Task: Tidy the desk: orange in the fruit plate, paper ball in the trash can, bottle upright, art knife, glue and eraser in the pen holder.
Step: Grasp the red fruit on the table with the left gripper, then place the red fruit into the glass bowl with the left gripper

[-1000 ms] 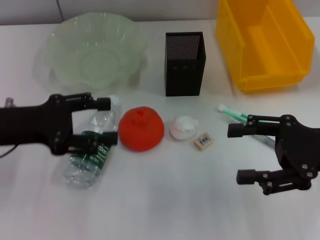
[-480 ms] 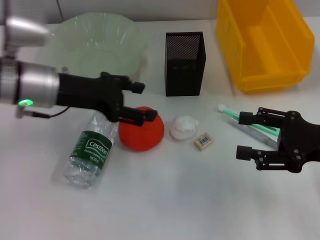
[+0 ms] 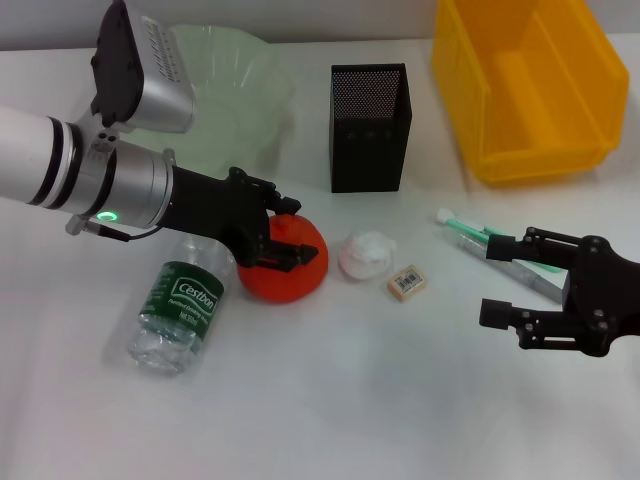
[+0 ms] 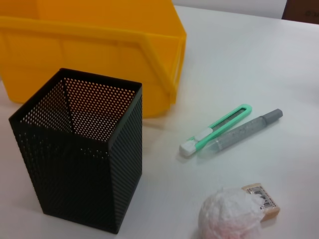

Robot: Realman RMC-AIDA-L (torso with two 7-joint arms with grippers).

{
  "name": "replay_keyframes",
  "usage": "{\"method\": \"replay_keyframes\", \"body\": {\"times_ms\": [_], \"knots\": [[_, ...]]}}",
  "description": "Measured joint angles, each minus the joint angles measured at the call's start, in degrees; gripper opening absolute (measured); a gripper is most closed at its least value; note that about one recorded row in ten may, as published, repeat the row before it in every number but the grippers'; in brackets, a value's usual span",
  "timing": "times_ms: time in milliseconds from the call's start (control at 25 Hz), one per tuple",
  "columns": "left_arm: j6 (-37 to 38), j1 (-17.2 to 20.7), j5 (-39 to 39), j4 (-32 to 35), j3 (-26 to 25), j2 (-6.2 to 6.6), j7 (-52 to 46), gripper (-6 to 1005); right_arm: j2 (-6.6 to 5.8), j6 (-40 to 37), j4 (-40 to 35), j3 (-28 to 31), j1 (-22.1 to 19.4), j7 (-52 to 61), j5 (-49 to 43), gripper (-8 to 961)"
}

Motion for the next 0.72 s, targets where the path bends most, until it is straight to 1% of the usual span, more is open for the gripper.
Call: {"method": "replay_keyframes", "body": {"times_ms": [200,480,600,640,680,720], "knots": [[-0.08,0.7,0.05,1.0,0.5,0.07,-0.01,575,0.12,0.0,0.0,0.03,-0.11,-0.02,0.0,823],[0.06,1.21,-0.17,1.14,0.47,0.06,0.31,422,0.24,-0.01,0.0,-0.08,-0.09,-0.03,0.0,824],[1.63,1.45,-1.39,1.76,-0.52,0.05,0.36,356,0.24,-0.01,0.0,-0.07,-0.1,-0.02,0.0,824],[3.47,2.31,-4.72,3.17,-2.08,0.08,0.36,334,0.25,-0.04,0.0,0.01,-0.16,-0.02,0.01,824],[3.47,2.31,-4.72,3.17,-2.08,0.08,0.36,313,0.24,-0.06,0.0,0.02,-0.19,-0.02,0.01,824],[4.38,3.1,-7.38,4.31,-3.51,0.15,0.36,292,0.24,-0.1,0.0,0.03,-0.22,-0.01,0.03,824]]}}
